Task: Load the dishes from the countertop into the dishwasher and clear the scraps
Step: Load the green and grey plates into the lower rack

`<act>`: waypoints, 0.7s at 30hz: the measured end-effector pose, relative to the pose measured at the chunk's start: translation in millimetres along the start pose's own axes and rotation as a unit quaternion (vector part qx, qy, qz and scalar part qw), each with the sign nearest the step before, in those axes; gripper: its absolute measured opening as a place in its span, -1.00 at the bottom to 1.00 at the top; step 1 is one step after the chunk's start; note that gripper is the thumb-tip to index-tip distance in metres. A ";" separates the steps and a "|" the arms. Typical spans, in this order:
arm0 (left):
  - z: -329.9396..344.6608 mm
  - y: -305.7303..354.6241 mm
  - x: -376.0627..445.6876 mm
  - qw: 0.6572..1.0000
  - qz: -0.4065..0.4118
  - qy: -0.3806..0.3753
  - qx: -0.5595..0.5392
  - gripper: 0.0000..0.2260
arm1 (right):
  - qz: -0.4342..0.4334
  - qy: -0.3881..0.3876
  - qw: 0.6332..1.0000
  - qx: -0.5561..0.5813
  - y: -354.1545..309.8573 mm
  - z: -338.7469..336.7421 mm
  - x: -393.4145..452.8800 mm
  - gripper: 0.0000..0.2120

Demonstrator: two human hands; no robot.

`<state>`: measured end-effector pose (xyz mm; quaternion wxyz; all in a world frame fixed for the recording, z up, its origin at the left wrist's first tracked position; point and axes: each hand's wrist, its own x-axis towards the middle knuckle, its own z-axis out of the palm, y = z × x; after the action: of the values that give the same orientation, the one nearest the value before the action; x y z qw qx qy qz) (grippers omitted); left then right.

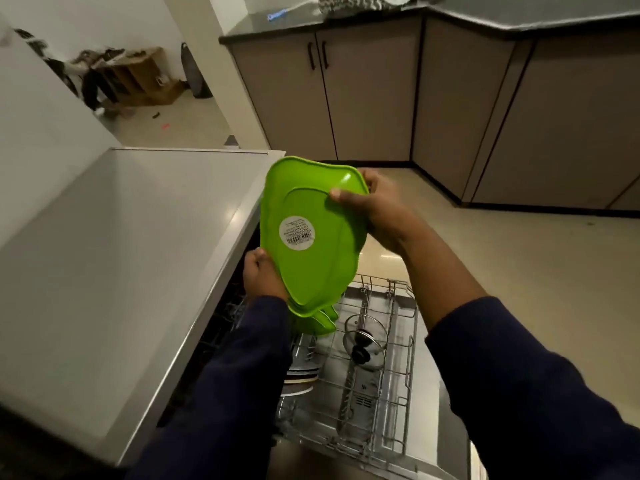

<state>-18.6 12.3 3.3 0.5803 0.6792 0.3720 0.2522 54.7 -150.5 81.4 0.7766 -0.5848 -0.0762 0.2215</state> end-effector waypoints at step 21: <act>83.3 -328.6 136.0 0.979 -0.177 -0.034 0.100 -0.74 | 0.148 -0.072 0.808 -0.566 354.9 -83.9 242.9 -0.62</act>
<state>57.1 87.1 -346.1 0.5571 0.6653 0.4898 0.0843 212.1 -41.4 -312.7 0.2579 -0.9073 -0.1560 0.2932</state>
